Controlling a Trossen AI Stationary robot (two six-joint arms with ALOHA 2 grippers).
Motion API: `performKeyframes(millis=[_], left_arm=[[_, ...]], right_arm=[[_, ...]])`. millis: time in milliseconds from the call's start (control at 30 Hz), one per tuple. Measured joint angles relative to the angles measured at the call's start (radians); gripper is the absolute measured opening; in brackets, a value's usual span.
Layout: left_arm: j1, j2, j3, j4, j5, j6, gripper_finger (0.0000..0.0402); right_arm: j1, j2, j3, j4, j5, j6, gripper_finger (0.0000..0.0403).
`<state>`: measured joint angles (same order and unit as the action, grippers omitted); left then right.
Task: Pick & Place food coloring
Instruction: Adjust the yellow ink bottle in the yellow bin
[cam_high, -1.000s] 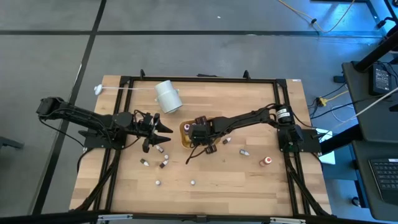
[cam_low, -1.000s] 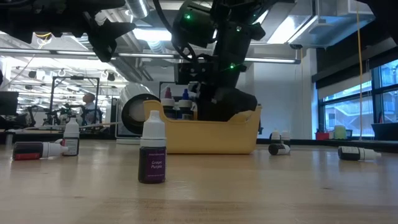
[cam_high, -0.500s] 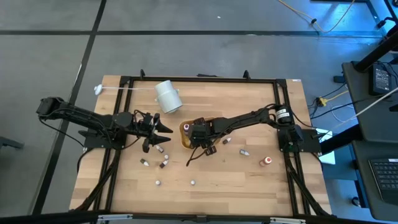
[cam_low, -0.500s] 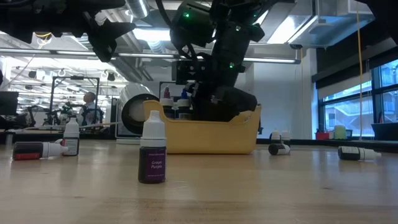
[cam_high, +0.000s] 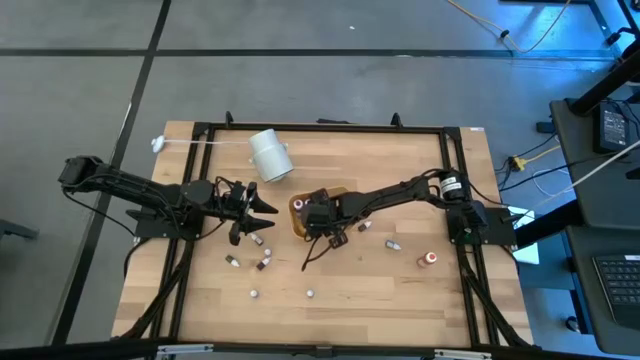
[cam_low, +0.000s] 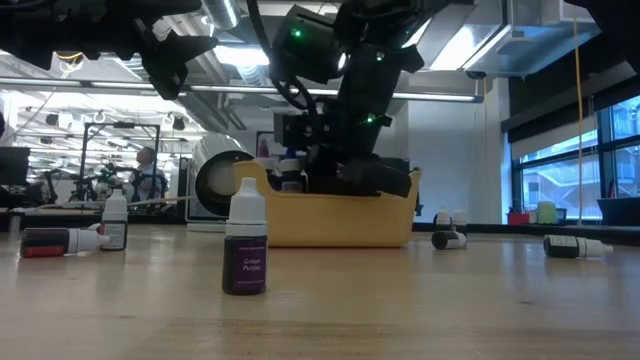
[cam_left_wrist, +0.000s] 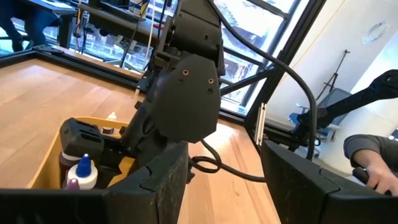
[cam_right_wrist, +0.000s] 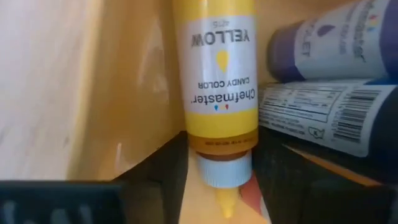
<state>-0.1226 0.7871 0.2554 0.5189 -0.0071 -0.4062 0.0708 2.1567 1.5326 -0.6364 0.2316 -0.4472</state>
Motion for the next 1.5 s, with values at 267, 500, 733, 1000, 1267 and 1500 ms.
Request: performKeyframes(millis=[267,500,733,1000,1267,1500], left_arm=[[0.000,0.000,0.000,0.000,0.000,0.000,0.0196],[0.000,0.000,0.000,0.000,0.000,0.000,0.0196],[0.000,0.000,0.000,0.000,0.000,-0.001,0.0196],[0.000,0.000,0.000,0.000,0.000,0.000,0.0196],[0.000,0.000,0.000,0.000,0.000,0.000,0.0196],[0.000,0.000,0.000,0.000,0.000,0.000,0.0196]], right_arm=[[0.000,-0.001,0.000,-0.010,0.045,0.005,0.0115],[0.016,-0.028,-0.004,-0.048,0.053,0.001,0.0121],[0.042,-0.036,0.053,-0.121,0.066,0.001,0.0120],[0.082,-0.038,0.129,-0.240,0.270,-0.006,0.0121],[0.147,-0.041,0.151,-0.330,0.545,-0.182,0.0121],[0.203,-0.041,0.151,-0.324,0.766,-0.420,0.0121]])
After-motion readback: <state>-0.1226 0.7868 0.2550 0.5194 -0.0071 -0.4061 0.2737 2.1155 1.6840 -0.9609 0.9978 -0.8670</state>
